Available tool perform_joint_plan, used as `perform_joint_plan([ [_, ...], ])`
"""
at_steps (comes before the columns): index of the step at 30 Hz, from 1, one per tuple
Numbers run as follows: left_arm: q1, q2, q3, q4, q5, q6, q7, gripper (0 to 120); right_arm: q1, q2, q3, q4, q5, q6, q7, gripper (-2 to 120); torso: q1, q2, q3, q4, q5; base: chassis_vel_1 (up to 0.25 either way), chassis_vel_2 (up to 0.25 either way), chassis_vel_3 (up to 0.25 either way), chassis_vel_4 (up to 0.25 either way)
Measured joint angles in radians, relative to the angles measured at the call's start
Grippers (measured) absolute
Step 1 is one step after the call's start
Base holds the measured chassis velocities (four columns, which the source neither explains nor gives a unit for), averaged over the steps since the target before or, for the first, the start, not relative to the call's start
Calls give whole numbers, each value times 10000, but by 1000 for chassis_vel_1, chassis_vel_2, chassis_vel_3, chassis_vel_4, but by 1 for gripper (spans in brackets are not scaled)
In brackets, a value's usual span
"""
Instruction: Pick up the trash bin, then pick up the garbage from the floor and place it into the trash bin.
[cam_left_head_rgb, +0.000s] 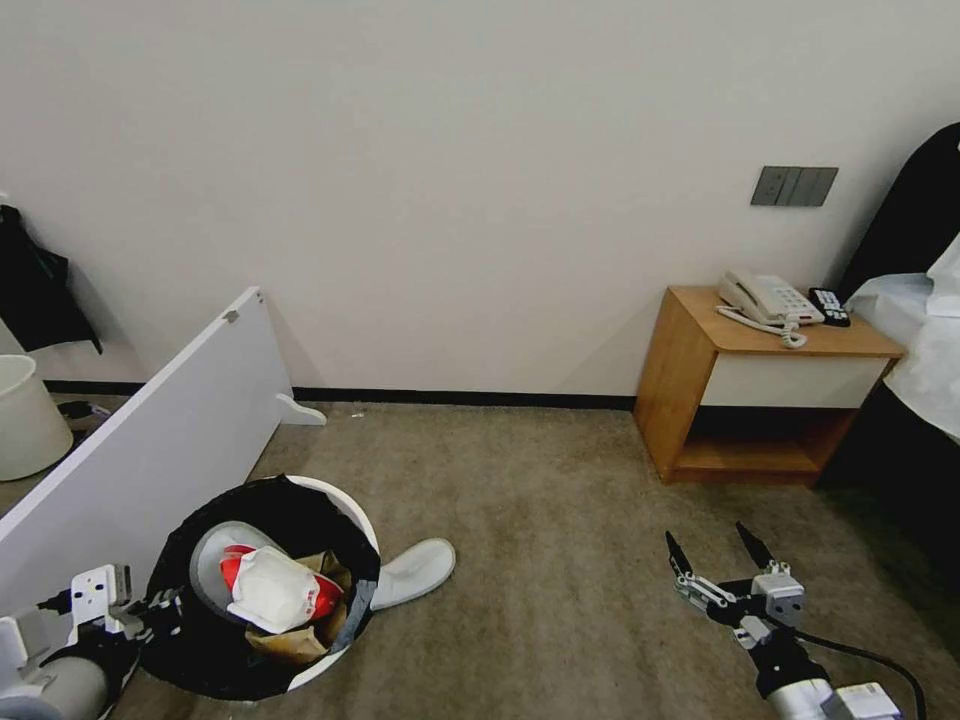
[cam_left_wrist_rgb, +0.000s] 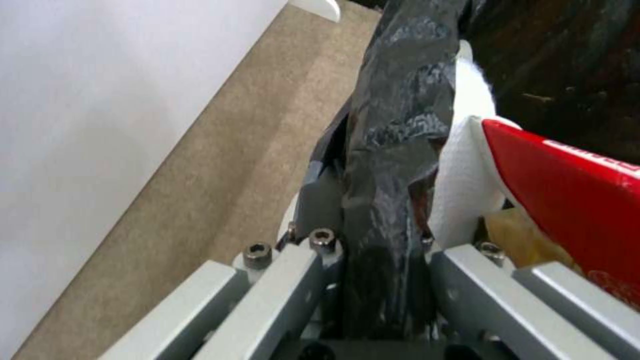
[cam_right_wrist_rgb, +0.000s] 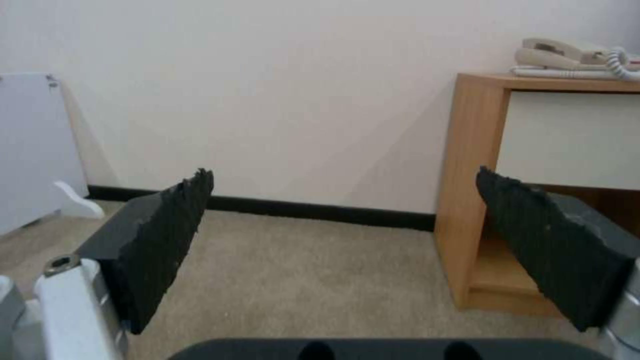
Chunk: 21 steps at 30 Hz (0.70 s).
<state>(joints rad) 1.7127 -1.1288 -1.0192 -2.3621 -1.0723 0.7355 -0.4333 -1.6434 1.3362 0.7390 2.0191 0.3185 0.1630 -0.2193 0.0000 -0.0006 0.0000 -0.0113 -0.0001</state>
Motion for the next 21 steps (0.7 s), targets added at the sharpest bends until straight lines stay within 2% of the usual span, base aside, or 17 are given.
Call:
perform_joint_plan([
  [21, 47, -38, -1, -4, 16, 0, 1, 3, 12, 20, -69, -62, -20, 31, -119, 100, 1, 0, 0, 1, 0, -106, 105, 107, -103],
])
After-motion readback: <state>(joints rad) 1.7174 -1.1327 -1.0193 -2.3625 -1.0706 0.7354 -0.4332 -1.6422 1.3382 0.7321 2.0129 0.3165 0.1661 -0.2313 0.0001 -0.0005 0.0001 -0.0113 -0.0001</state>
